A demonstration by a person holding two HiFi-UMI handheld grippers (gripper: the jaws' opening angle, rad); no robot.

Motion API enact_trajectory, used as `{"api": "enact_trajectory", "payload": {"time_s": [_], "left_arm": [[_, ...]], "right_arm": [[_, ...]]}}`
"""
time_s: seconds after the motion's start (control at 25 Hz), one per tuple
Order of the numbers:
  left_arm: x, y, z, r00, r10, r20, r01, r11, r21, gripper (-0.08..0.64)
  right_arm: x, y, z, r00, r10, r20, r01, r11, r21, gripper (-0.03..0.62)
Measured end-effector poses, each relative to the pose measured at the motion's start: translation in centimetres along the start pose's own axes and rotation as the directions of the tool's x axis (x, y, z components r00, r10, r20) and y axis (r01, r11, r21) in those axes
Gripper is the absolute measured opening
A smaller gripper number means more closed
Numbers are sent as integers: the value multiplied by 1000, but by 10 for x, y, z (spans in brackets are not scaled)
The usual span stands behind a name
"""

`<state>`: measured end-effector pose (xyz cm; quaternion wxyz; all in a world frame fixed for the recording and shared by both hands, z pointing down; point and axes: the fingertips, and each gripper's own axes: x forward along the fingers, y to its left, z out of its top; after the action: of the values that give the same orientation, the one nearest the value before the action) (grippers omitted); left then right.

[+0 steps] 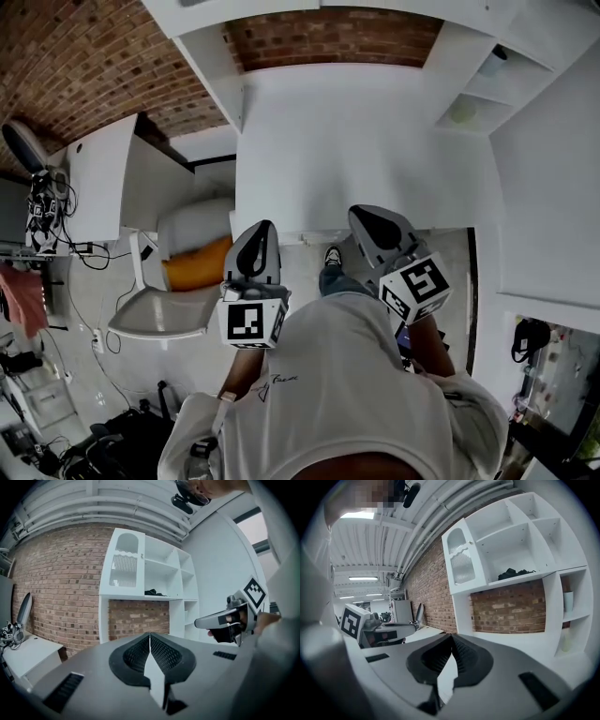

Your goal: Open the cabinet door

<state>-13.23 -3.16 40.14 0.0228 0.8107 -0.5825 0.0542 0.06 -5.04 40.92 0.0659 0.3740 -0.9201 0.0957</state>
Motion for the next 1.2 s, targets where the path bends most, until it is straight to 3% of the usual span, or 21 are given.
{"api": "enact_trajectory", "payload": {"time_s": [0.24, 0.52, 0.92, 1.2], "left_arm": [[68, 7, 10, 1000, 6, -10, -6, 1000, -5, 17], [119, 12, 23, 999, 30, 19, -30, 999, -27, 17], [153, 11, 25, 1000, -1, 20, 2, 1000, -26, 17], [168, 18, 40, 998, -36, 59, 37, 999, -24, 17]], "right_arm": [[37, -56, 15, 1000, 22, 1, -22, 1000, 11, 24], [70, -92, 28, 998, 70, -7, -70, 998, -9, 23], [99, -94, 52, 995, 94, -30, -96, 994, -57, 23], [126, -99, 116, 995, 61, 77, -49, 988, -147, 25]]}}
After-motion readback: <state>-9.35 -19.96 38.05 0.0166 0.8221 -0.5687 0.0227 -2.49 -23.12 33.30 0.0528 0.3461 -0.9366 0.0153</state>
